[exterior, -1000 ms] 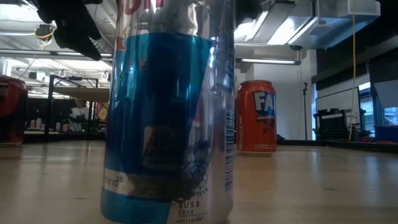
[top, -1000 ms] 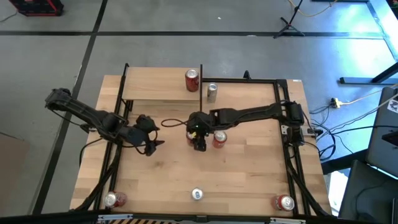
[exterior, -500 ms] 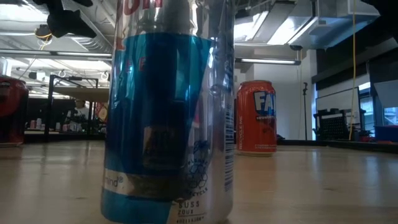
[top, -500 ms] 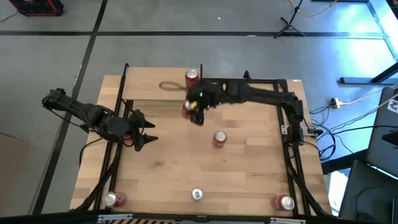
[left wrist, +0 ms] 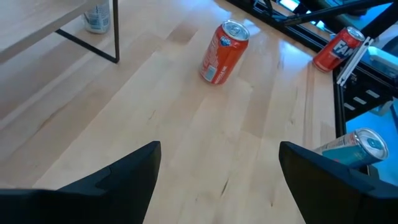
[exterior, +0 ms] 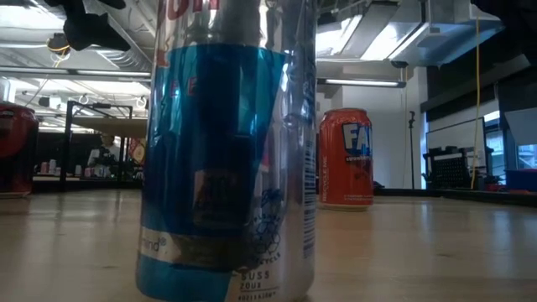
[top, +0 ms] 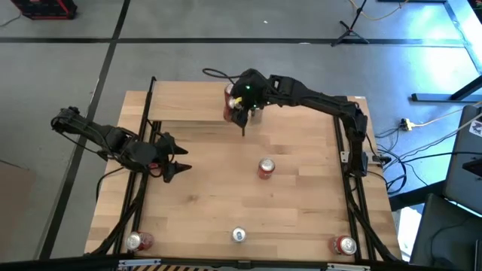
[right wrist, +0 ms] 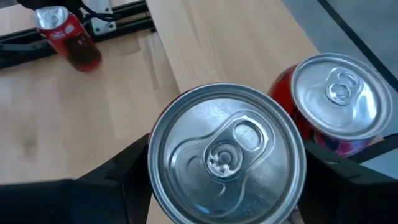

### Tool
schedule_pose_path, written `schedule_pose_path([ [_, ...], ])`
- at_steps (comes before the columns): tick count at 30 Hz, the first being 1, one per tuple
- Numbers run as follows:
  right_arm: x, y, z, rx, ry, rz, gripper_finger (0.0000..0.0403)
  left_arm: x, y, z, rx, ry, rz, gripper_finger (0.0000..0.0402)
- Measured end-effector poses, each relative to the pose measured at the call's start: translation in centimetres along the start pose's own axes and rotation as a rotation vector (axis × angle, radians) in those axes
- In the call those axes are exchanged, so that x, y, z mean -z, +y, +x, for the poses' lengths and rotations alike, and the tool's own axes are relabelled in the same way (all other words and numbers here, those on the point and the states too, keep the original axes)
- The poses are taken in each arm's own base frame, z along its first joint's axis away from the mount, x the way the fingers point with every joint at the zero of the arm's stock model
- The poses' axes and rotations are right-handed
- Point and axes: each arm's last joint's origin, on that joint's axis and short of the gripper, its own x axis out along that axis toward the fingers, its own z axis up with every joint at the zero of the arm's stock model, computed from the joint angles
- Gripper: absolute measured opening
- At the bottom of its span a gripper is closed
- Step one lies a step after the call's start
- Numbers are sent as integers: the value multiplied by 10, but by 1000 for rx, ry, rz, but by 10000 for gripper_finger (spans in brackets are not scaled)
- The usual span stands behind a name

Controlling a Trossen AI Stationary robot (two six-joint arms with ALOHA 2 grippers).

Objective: Place canned beverage on shelf
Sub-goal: Put the red-black soda can on the shelf aligned with the other red-black soda can

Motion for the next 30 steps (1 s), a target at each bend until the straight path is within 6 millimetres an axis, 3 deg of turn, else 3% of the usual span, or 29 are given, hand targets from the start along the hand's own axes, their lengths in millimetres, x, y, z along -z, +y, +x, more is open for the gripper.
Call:
schedule_pose_path([
  [9, 7, -6, 28, 9, 51, -11, 276, -1, 0, 0, -11, -17, -4, 322],
  [30, 5, -19, 31, 72, 36, -26, 276, -1, 0, 0, -5, -22, -9, 322],
])
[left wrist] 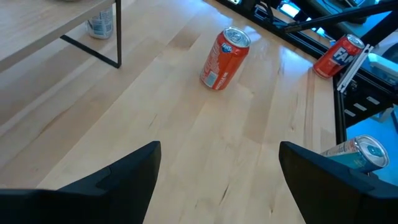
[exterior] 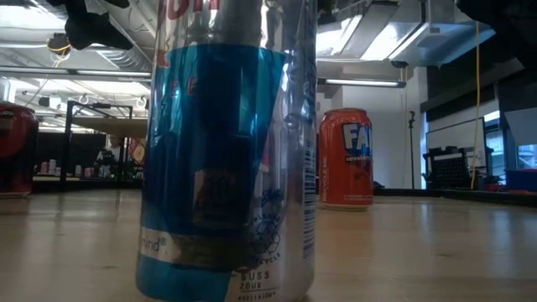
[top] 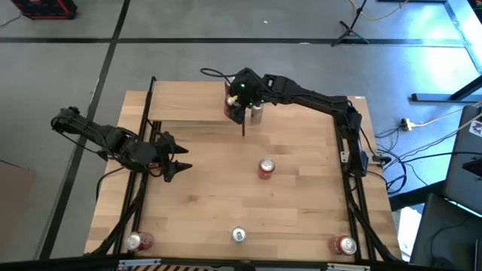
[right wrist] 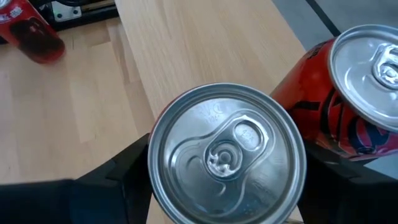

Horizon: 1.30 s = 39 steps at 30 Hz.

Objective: Place canned beverage on shelf
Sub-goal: Put the red-black soda can on the shelf aligned with the other red-black soda can

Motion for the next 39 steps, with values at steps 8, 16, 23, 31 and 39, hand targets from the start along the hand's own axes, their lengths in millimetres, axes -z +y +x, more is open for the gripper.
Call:
schedule_pose_path([
  [8, 1, 0, 1, 18, 13, -4, 340, 0, 0, 0, 1, 0, 0, 322],
  [16, 2, 0, 3, 25, 18, -4, 359, 0, 0, 0, 1, -1, 0, 322],
  [23, 3, 0, 3, 45, 24, -20, 361, 0, 0, 0, 1, -1, 0, 322],
  [31, 9, 0, 2, 57, 92, -111, 361, 0, 0, 0, 1, -1, 0, 322],
  [39, 10, -3, 1, 153, 106, -123, 362, 0, 0, 0, 1, -1, 0, 322],
])
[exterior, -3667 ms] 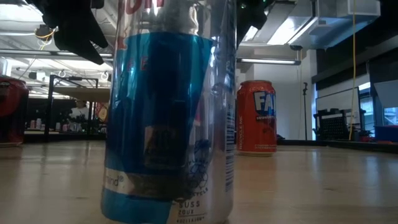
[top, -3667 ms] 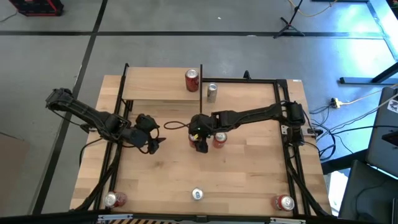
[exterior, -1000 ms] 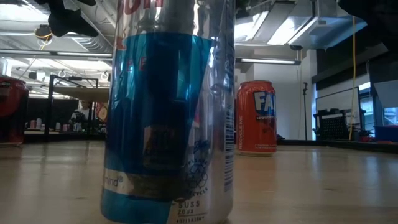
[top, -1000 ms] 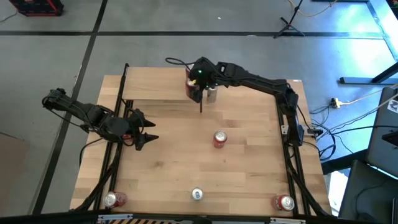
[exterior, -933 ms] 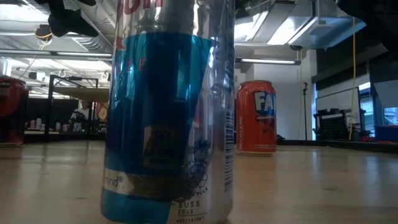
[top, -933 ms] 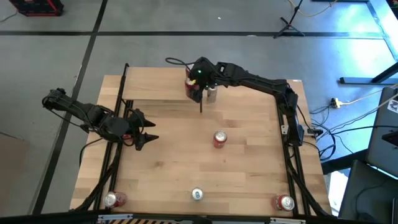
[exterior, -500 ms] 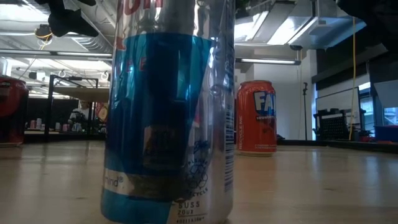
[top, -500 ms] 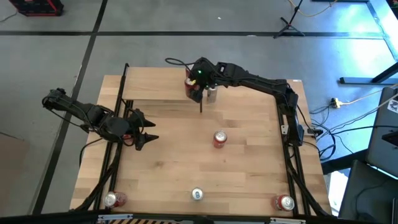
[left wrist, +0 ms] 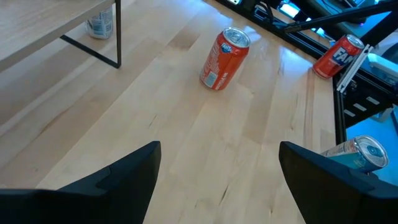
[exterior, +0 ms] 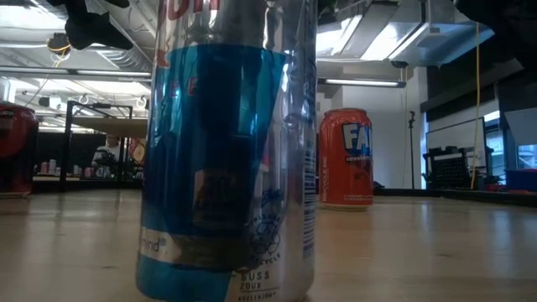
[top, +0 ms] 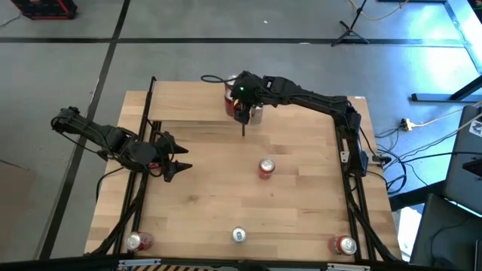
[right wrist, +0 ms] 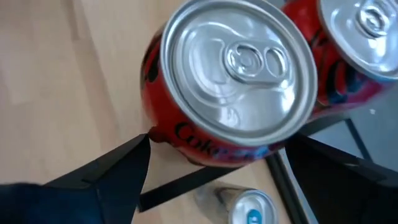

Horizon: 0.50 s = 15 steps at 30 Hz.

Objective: Place canned beverage on shelf
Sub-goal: Put the red-black soda can on the shelf aligned with the other red-black soda can, then put the bottom blue soda can on the shelf

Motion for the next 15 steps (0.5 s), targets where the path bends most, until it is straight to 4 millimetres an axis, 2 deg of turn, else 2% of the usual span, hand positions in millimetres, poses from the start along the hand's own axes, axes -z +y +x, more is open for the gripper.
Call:
schedule_pose_path([
  [6, 0, -3, -10, 14, 33, -3, 362, 0, 0, 0, 0, 0, 0, 322],
  [11, -2, 1, -33, -79, 72, -7, 362, 0, 0, 0, 0, -1, 0, 322],
  [15, 0, 15, -59, -208, 92, -16, 362, -1, -1, 0, 6, -5, -4, 322],
])
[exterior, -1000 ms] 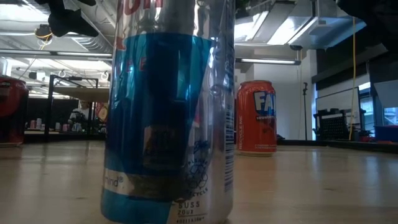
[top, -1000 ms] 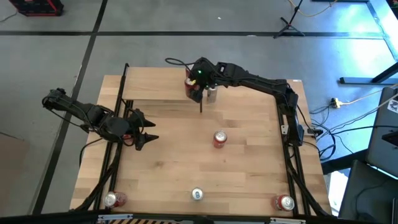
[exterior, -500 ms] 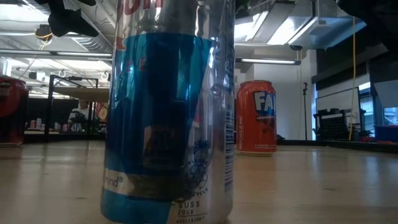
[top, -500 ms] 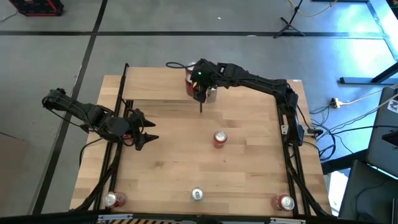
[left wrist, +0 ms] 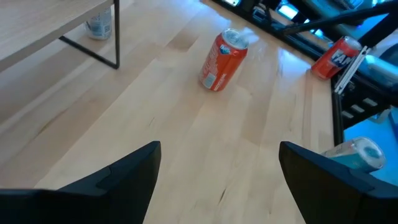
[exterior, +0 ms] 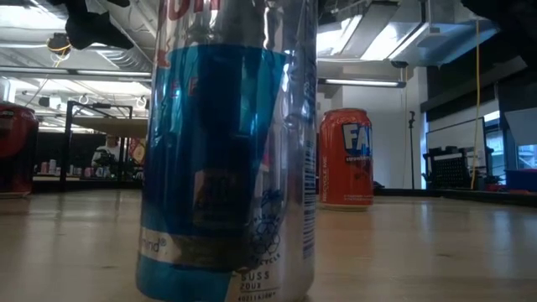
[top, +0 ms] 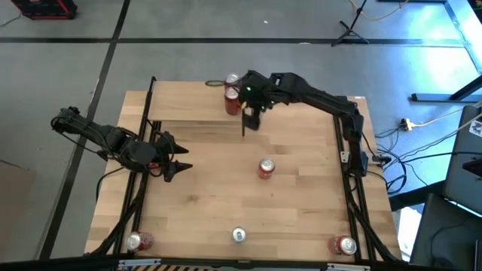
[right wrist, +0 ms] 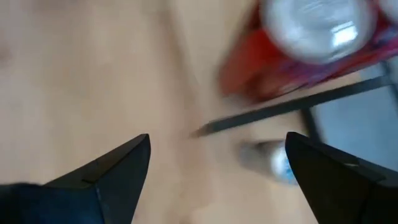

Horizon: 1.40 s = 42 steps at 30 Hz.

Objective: Place canned beverage on shelf
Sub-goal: Put the bottom blue soda can on the shelf

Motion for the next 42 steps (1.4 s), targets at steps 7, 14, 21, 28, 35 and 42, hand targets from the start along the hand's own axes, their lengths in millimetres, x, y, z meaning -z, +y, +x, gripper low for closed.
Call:
schedule_pose_path([
  [7, 18, 56, -19, -115, 37, -44, 362, -3, -18, 18, 79, -5, 59, 322],
  [14, 49, 114, -27, -145, 51, -83, 362, -2, -40, 47, 191, 21, 143, 322],
  [21, 95, 153, -43, -174, 58, -77, 362, -3, -65, 71, 276, 64, 123, 322],
  [28, 152, 188, -67, -225, -20, -14, 362, -18, -129, 94, 340, 97, 255, 322],
  [35, 194, 232, -92, -303, -96, -15, 362, -5, -195, 123, 397, 125, 392, 322],
  [42, 218, 255, -109, -296, -152, 9, 362, 26, -227, 150, 364, 148, 444, 322],
])
